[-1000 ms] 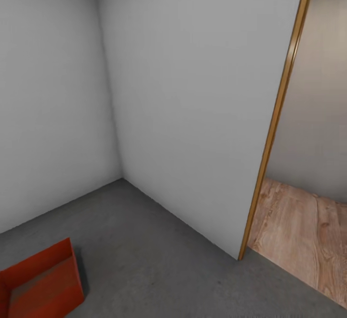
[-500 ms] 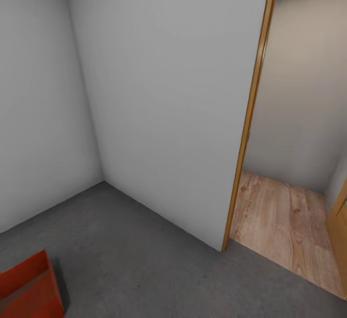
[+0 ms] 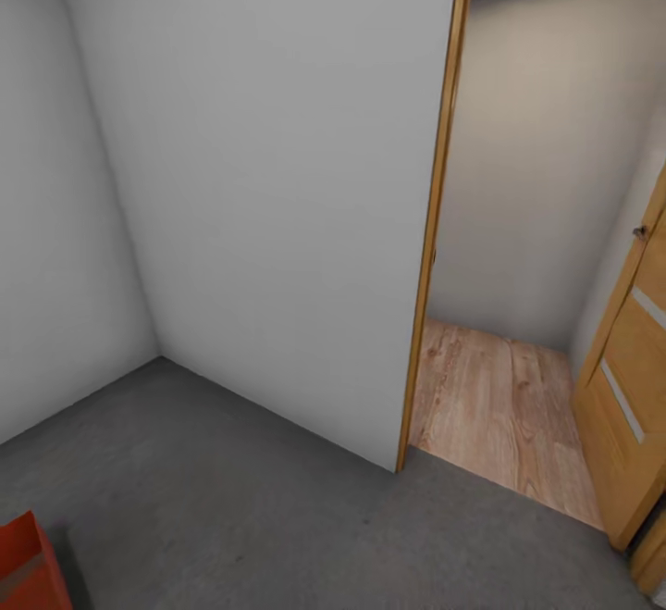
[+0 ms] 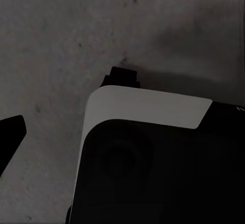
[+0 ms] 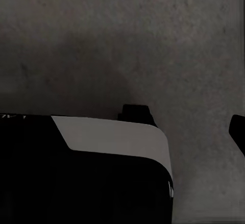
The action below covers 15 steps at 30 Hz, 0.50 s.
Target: Move the two storage containers from the living room to the garage. In the garage, place one container on the floor and stack the other container on top of it (either order is fine).
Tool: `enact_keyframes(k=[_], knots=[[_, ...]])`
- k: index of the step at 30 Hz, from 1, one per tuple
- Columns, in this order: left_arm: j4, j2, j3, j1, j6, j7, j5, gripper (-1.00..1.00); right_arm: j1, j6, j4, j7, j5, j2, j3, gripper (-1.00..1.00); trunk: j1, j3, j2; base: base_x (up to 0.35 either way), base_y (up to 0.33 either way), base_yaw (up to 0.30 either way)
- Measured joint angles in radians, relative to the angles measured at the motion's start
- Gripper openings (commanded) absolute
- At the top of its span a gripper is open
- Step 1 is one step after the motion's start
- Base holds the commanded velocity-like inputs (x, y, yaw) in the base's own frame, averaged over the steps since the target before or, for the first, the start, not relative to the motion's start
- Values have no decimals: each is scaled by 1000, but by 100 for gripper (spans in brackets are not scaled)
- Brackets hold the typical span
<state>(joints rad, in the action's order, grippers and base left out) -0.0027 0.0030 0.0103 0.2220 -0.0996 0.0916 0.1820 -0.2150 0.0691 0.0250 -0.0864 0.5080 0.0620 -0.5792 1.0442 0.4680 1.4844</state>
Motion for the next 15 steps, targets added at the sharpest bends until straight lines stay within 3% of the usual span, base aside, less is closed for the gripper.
enact_keyframes(k=[15], knots=[[0, 0, 0, 0, 0, 0, -1, 100, 0, 0, 0, 0, 0, 0, 0, 100, 0, 6, 0, 0, 0, -255]])
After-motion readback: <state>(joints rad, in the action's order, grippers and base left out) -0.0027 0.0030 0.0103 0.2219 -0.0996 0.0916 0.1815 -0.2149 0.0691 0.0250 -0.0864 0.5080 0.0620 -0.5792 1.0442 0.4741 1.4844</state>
